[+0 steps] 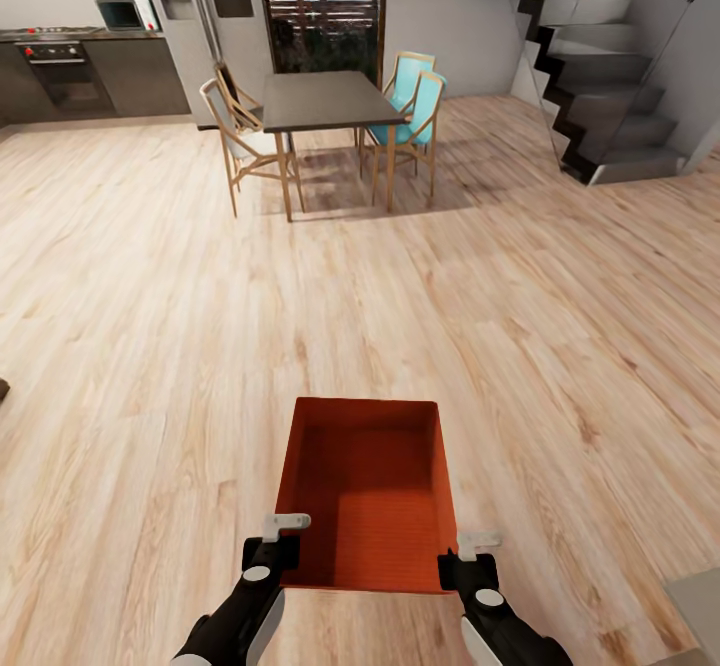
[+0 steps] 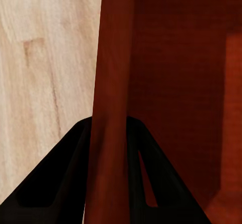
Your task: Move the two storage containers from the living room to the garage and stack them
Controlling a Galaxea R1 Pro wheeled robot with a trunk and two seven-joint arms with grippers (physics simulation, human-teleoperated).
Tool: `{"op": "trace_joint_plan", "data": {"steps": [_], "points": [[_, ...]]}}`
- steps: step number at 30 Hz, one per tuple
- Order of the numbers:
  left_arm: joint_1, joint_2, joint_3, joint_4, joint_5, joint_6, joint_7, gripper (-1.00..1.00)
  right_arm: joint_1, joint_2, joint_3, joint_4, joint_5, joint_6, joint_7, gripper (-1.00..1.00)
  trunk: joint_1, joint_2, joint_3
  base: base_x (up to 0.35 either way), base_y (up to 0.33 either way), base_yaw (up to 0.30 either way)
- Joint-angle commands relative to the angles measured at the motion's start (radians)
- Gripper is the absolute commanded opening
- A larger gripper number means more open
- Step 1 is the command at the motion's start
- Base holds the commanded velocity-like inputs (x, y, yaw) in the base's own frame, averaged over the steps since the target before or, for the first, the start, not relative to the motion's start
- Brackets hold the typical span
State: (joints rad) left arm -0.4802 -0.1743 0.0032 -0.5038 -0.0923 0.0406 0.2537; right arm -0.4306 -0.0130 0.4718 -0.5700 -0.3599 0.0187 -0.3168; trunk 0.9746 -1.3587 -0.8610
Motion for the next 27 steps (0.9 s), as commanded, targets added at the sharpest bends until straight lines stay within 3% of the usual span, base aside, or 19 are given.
{"op": "trace_joint_plan", "data": {"steps": [1, 20, 27], "points": [[0.0, 0.0, 0.023, 0.001, -0.007, 0.005, 0.01, -1.0, -0.002, -0.03, 0.006, -0.005, 0.009, -0.013, 0.009, -1.0, 0.001, 0.0, -0.001, 0.337, 0.0, 0.0], [0.0, 0.0, 0.023, 0.001, -0.007, 0.004, 0.01, -1.0, -0.002, -0.03, -0.001, -0.011, 0.004, -0.027, 0.007, -1.0, 0.001, 0.0, -0.001, 0.333, 0.0, 0.0], [0.0, 0.0, 0.023, 0.001, -0.007, -0.005, 0.012, -1.0, -0.002, -0.031, 0.0, -0.011, 0.005, -0.028, 0.008, -1.0, 0.001, 0.0, -0.001, 0.056, 0.0, 0.0]]}}
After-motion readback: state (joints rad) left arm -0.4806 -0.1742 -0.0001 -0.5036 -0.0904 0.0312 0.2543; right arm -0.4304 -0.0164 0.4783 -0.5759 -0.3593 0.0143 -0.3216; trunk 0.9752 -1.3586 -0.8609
